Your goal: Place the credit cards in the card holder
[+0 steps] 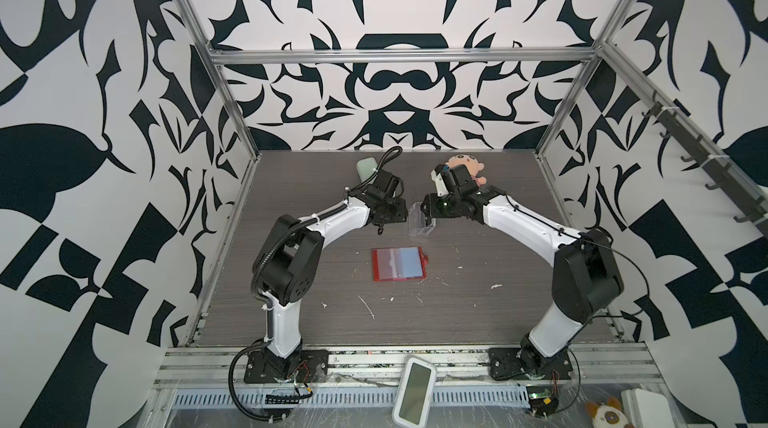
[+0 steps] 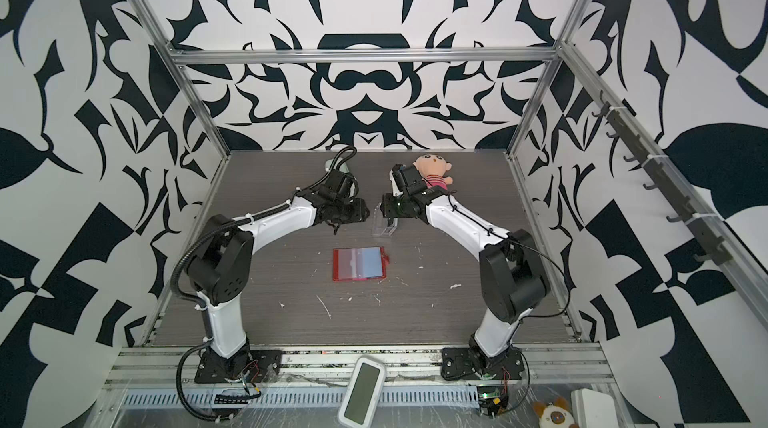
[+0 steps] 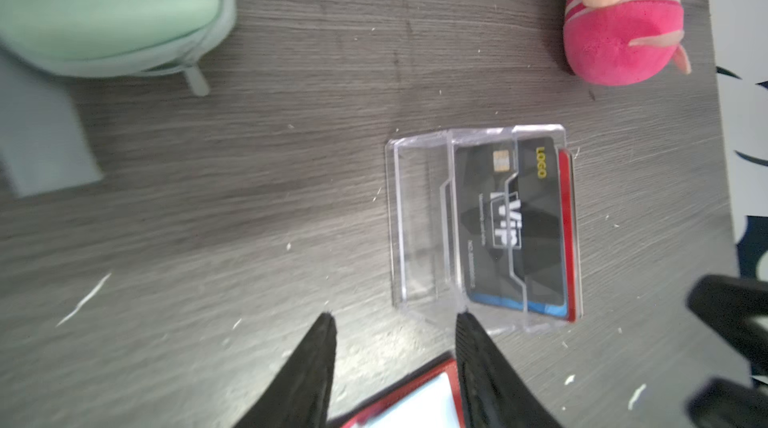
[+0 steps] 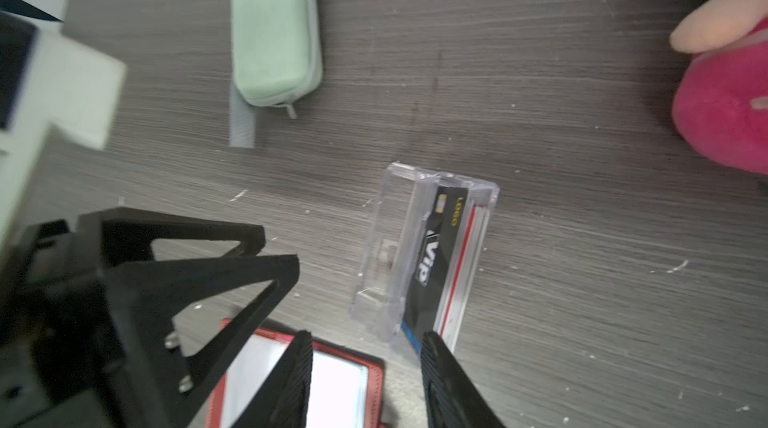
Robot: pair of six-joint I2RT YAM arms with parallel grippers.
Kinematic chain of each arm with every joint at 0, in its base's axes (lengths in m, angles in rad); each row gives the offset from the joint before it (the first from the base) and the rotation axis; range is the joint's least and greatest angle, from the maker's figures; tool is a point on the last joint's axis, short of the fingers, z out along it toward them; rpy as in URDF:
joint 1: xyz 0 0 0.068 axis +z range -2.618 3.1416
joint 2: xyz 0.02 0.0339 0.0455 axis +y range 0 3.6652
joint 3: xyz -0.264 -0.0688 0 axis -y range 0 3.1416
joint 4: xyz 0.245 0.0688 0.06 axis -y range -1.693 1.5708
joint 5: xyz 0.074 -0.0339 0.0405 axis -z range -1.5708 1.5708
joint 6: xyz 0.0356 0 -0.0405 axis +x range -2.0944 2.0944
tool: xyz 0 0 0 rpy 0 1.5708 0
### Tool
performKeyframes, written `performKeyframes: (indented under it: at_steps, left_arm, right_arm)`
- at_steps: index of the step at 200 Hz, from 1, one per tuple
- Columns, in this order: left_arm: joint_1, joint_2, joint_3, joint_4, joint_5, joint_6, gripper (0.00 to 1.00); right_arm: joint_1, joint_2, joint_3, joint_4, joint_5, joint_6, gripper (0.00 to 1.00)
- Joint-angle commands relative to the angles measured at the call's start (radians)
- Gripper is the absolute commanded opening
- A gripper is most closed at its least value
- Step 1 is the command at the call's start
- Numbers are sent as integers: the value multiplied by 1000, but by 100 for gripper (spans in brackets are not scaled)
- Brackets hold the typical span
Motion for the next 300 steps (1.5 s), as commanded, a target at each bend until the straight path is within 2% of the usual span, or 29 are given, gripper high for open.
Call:
performKeyframes:
  at_steps: [1,37,106,214,300]
  left_arm:
    - [19,46,50,-28,117,4,53]
    - [44,112,88,-13,220,-9,54]
    - [72,188,107,42,344,-47,52]
    - [81,264,154,33,361,-76,49]
    - [82,273,106,23,286,-117,43]
  right_arm:
    - [-10,23,69,-91,42,-16,48]
    - [-25,80,110,-127,45,5,49]
    - [-47,140,133,-120,34,44,48]
    - [-72,241,201,-134,12,51,42]
    - [-75,282,249,-201,36,19,40]
